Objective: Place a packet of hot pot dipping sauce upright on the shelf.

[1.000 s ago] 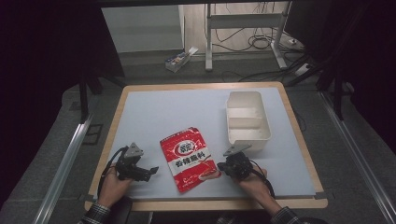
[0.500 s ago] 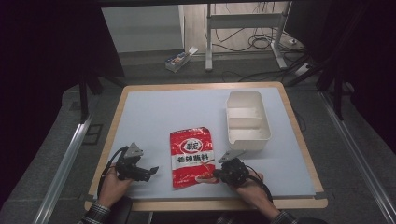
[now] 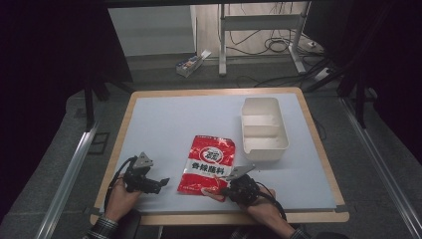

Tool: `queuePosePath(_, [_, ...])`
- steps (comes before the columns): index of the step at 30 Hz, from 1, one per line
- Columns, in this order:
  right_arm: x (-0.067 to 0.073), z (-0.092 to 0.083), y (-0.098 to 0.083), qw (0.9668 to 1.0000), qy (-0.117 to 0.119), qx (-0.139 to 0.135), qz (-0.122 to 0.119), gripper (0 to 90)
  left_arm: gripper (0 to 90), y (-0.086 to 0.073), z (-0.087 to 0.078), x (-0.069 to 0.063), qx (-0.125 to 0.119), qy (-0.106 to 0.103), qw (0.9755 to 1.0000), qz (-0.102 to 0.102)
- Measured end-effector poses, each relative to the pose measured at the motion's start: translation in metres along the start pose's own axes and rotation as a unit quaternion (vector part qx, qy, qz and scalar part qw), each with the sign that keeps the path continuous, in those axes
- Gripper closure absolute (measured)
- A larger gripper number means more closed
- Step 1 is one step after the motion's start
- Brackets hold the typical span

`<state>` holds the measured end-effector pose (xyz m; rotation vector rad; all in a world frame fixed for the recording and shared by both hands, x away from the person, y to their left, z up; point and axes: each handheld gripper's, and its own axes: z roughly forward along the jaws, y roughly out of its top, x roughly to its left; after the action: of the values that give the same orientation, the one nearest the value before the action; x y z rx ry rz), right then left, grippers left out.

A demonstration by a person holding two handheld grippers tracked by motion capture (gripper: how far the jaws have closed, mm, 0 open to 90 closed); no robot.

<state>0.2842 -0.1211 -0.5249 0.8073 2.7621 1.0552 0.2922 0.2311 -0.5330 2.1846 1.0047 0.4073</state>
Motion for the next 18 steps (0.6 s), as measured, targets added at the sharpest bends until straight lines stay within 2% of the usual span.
queuePosePath(5, [0.012,0.006,0.004,0.9998,0.017,0.000,-0.011,89.4,4.3,0.000,0.001,-0.001,0.001,0.000,1.0000,0.001])
queuePosePath(6, [0.017,0.010,0.006,0.9995,0.024,-0.001,-0.020,89.4,4.3,0.000,0.001,-0.001,0.001,0.000,1.0000,0.001])
queuePosePath(11, [0.021,0.010,0.010,0.9988,0.026,0.005,-0.042,89.2,4.3,0.000,0.000,-0.001,-0.001,-0.001,1.0000,0.001])
queuePosePath(14, [0.016,0.008,0.009,0.9990,0.017,0.002,-0.042,88.7,4.3,0.000,-0.001,0.000,-0.001,-0.002,1.0000,0.001])
queuePosePath(17, [0.009,0.004,0.007,0.9990,-0.004,0.000,-0.044,80.6,4.3,0.000,-0.001,-0.001,-0.001,-0.004,1.0000,0.002])
queuePosePath(18, [0.004,0.001,0.006,0.9989,-0.014,-0.002,-0.044,72.7,4.3,0.000,-0.001,-0.001,-0.001,-0.004,1.0000,0.002])
